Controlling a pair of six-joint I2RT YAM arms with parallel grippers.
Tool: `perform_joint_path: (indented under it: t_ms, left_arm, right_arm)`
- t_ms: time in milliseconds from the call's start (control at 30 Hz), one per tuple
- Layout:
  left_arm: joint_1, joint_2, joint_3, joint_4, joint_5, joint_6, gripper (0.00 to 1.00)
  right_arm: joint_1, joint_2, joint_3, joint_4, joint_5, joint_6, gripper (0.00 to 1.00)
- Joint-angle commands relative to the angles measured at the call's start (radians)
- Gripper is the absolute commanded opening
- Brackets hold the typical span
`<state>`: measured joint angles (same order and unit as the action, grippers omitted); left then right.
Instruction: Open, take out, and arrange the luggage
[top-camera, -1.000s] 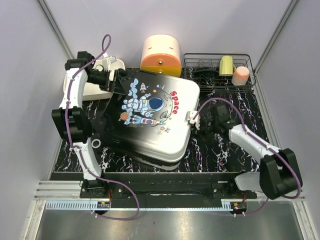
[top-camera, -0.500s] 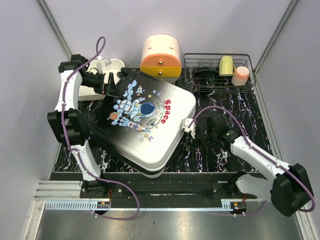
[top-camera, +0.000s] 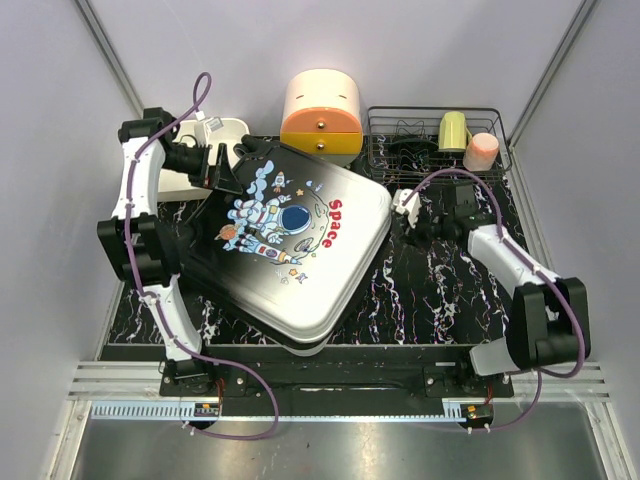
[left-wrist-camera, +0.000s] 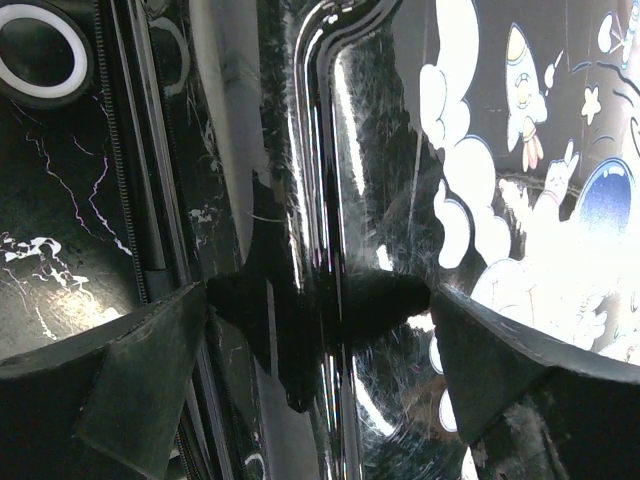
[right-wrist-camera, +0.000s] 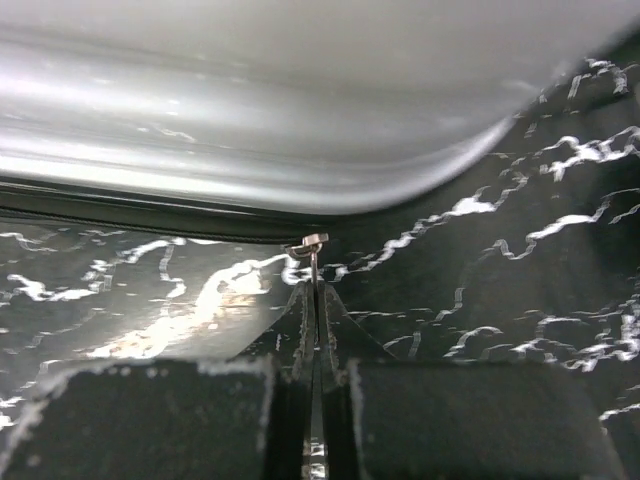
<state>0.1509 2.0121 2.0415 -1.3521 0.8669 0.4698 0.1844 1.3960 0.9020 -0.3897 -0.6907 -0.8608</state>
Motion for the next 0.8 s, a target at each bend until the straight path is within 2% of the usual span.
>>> perform_joint_path:
  t_ms: [0,167,267,400,600,767]
  left_arm:
    - [-0.007,0.076,0.052,-0.001,-0.066,0.044,0.95]
    - [-0.008,0.114,0.105,-0.022,-0.068,0.056,0.95]
    - [-0.011,0.123,0.117,-0.027,-0.069,0.067,0.95]
    - [-0.027,0.143,0.131,-0.039,-0.069,0.079,0.95]
    - [-0.083,0.16,0.12,-0.058,-0.063,0.122,0.94]
    - [-0.129,0.201,0.123,-0.059,-0.026,0.099,0.93]
  right_arm:
    - [-0.088,0.09,0.125,0.029,-0.085,-0.212,0.0]
    - [-0.132,0.214,0.23,0.028,-0.17,-0.333,0.0]
    - [-0.135,0.34,0.337,0.02,-0.233,-0.343,0.0]
    - [-0.132,0.431,0.471,0.02,-0.354,-0.327,0.0]
    - [-0.111,0.517,0.55,0.035,-0.513,-0.342,0.0]
    - [-0.066,0.595,0.606,0.073,-0.579,-0.327,0.0]
